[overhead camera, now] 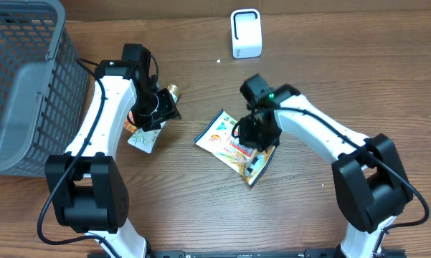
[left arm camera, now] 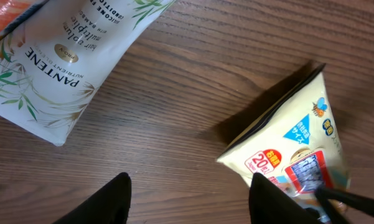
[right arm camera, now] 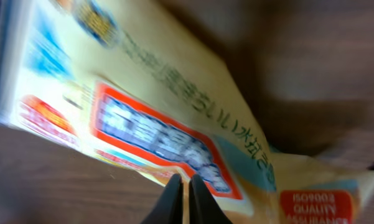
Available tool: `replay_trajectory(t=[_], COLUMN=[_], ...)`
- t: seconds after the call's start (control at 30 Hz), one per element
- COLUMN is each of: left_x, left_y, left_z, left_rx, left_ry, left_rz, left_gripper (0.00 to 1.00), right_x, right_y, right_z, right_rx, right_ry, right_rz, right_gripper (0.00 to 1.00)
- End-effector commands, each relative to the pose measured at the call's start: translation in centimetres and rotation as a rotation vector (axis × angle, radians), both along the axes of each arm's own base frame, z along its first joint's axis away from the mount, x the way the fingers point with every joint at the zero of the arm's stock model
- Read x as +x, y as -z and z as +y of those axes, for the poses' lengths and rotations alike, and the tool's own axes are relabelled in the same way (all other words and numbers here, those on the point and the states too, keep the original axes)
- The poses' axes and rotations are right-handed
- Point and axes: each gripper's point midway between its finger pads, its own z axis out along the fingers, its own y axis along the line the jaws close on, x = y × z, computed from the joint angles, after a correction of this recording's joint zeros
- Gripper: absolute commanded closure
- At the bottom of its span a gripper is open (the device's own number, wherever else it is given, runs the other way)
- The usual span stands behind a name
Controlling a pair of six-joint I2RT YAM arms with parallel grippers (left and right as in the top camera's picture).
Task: Scan the item barcode
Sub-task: 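Grasp the yellow wipes bag with the right gripper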
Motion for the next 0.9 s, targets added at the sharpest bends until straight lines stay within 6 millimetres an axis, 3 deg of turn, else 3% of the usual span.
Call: replay_trajectory(t=[0.0,0.1,0.2,0.33,0.5,0.57,0.63,0.87], left_x=[-0.1,0.0,0.0,0.0,0.0,0.0,0.0,0.1], left_y=[0.7,0.7,0.7,0.7,0.7,0.7,0.7,0.7], left_z=[0.0,0.0,0.0,0.0,0.1,0.3,0.3,0.3], left_rx=[0.01,0.01,0.01,0.01,0.018,0.025,0.025,0.025], left_ry=[-0.003,-0.003,-0.003,-0.003,-0.003,-0.004,-0.004,-0.004], left_rz=[0.013,0.011,0.011,0.011,0.01,0.01,0.011,0.008], left_gripper=[0.39,0.33,0.28,0.25,0.22,0.21,0.21,0.19], right_x=[3.9,3.9,3.7,3.8,4.0,3.9,3.0,0.3], right_y=[-3.5,-3.4,-2.8,-1.9,-1.6,-1.6,-1.5,1.0], right_z=[-0.3,-0.4,-0.7,-0.8,-1.4,-1.3,-0.7,0.0], right_rx=[-0.06,-0.067,-0.084,-0.084,-0.12,-0.109,-0.053,-0.011], right_ry=[-0.179,-0.252,-0.254,-0.284,-0.667,-0.726,-0.804,-0.961], right_rz=[-0.207,-0.226,-0.22,-0.237,-0.329,-0.339,-0.332,-0.296], right_gripper=[0.69,0.32,0.17,0.14,0.1,0.06,0.0,0.0])
